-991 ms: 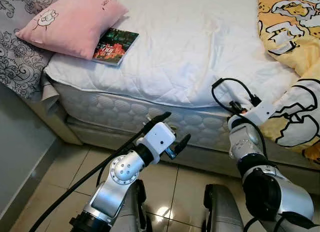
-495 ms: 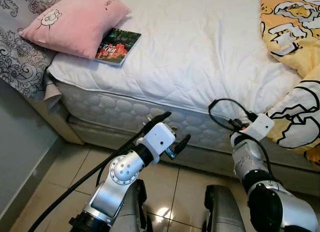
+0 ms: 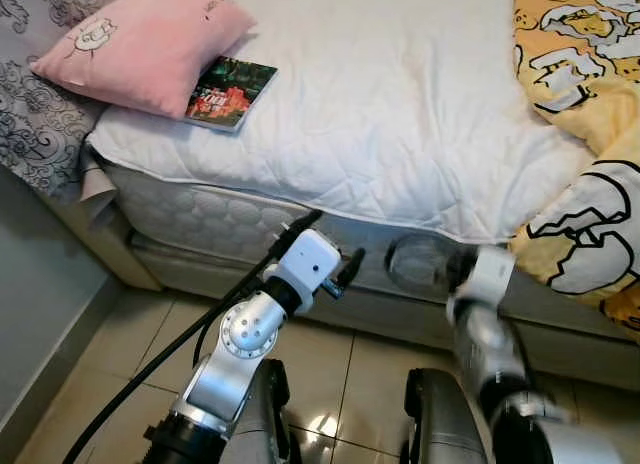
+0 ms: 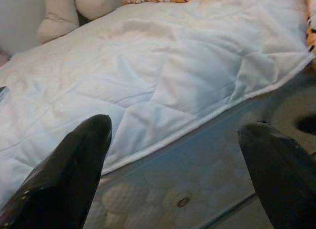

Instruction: Clean up the room

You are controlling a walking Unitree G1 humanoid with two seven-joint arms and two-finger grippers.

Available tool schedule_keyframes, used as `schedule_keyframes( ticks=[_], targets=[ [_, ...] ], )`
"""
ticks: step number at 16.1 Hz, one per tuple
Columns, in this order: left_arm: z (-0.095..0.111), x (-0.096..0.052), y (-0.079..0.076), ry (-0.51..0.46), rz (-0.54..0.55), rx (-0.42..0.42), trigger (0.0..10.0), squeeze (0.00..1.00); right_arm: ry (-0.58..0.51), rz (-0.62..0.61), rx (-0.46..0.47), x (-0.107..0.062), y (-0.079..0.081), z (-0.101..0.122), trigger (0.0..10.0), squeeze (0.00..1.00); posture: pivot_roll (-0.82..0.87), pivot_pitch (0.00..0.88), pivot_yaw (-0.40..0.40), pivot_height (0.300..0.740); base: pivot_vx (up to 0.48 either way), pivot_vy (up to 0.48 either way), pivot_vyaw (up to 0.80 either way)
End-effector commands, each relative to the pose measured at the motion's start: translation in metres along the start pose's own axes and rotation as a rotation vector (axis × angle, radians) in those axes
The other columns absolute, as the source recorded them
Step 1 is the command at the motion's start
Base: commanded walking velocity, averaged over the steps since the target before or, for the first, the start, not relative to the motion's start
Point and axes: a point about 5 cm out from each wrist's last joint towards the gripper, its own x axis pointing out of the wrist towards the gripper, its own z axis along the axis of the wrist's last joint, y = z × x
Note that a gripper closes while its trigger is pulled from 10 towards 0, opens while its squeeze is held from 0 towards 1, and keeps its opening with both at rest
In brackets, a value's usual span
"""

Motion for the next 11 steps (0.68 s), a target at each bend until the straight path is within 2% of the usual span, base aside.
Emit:
schedule_keyframes(
  ticks=[1,2,4,5,6,7,8,9,10,11],
  targets=[
    [-0.003,0.001,0.003,0.018,0.025,0.006,10.0,0.0,0.042,-0.007,-0.04,-0.004,-0.001,-0.011,10.0,1.0,-0.02,0.062,0.048,0.595,0.0,0.0,0.0],
    [-0.005,0.003,0.004,0.025,0.037,-0.007,10.0,0.0,0.112,-0.026,-0.049,-0.011,-0.009,-0.029,10.0,1.0,-0.02,0.059,0.046,0.595,0.0,0.0,0.0],
    [-0.006,0.004,0.005,0.026,0.052,-0.033,10.0,0.0,0.127,-0.033,-0.071,-0.017,-0.013,-0.038,10.0,1.0,-0.03,0.052,0.042,0.595,0.0,0.0,0.0],
    [-0.006,0.005,0.01,0.03,0.097,-0.092,10.0,0.0,0.024,0.011,-0.141,-0.017,-0.006,-0.027,10.0,1.0,-0.03,0.043,0.04,0.595,0.0,0.0,0.0],
    [-0.007,0.005,0.016,0.027,0.16,-0.184,10.0,0.0,-0.152,0.061,-0.228,-0.018,0.008,0.0,10.0,1.0,-0.03,0.029,0.039,0.595,0.0,0.0,0.0],
    [-0.007,0.004,0.029,0.013,0.276,-0.255,10.0,1.0,-0.319,0.083,-0.273,-0.023,0.018,0.03,10.0,0.0,-0.05,0.008,0.04,0.595,0.0,0.0,0.0],
    [-0.006,0.002,0.043,-0.005,0.391,-0.301,10.0,1.0,-0.453,0.055,-0.288,-0.029,0.019,0.056,10.0,0.0,-0.06,0.0,0.04,0.595,0.0,0.0,0.0],
    [-0.008,0.0,0.062,-0.007,0.52,-0.35,10.0,1.0,-0.532,0.015,-0.193,-0.033,0.009,0.074,10.0,0.0,-0.07,0.0,0.042,0.595,0.0,0.0,0.0],
    [-0.01,0.0,0.075,-0.003,0.574,-0.364,10.0,1.0,-0.522,0.017,-0.155,-0.031,0.001,0.074,10.0,0.0,-0.08,0.0,0.042,0.595,0.0,0.0,0.0],
    [-0.011,0.0,0.08,-0.004,0.569,-0.348,10.0,1.0,-0.467,-0.004,-0.144,-0.027,-0.008,0.067,10.0,0.0,-0.08,0.0,0.042,0.595,0.0,0.0,0.0]
  ],
)
